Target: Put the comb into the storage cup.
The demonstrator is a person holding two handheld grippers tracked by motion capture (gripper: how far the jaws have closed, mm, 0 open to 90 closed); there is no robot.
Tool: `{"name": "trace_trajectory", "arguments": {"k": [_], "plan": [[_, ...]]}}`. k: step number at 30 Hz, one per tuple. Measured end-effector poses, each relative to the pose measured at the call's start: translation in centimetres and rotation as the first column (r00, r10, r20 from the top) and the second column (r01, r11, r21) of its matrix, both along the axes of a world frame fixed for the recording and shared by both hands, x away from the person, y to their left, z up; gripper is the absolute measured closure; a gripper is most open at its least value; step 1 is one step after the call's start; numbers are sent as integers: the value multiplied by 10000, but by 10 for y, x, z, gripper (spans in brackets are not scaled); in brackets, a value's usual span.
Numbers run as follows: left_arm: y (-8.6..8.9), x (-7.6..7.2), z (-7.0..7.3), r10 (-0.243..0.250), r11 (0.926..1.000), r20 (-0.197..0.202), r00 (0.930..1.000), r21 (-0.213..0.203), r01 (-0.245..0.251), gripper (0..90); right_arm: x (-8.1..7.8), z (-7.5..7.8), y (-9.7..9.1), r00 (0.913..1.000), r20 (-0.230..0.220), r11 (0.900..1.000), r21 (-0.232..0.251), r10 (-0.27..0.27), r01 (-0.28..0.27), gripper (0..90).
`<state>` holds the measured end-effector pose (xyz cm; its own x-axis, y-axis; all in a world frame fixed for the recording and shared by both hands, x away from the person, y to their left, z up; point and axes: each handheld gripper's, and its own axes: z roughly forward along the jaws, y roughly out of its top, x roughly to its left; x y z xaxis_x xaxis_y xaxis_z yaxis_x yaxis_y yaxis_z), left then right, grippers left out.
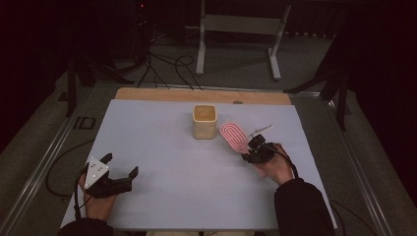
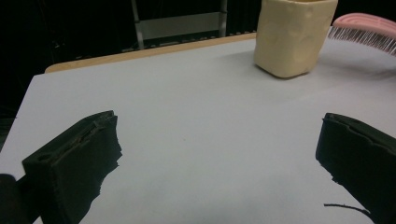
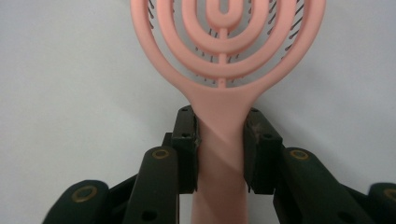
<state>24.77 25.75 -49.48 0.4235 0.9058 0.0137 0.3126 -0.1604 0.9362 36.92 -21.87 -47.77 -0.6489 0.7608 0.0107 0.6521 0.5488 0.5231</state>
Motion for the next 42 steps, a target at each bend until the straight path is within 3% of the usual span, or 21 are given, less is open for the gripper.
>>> {"name": "trace_trajectory", "arguments": {"k": [2,3,7,17,25,42], "plan": [[0,0,0,15,10000,-1,10000,-1,-15,1,-2,1,0,9999,113,9999,105,0,-1,696],[0,0,0,12,10000,1,10000,-4,-12,1,-6,3,-2,9997,246,9991,415,-15,5,695],[0,0,0,6,10000,7,10000,15,-6,1,-13,5,-3,9984,550,9961,885,-103,55,695],[-1,0,0,7,10000,-10,10000,11,-7,1,-26,10,-5,9900,1388,9891,1475,-253,46,695],[0,0,0,6,10000,-12,10000,40,-6,1,-34,14,-7,9780,2048,9843,1767,-390,22,695],[-5,1,-1,-183,9996,-45,9998,194,184,1,-43,13,-13,9642,2554,9755,2195,-718,145,695]]}}
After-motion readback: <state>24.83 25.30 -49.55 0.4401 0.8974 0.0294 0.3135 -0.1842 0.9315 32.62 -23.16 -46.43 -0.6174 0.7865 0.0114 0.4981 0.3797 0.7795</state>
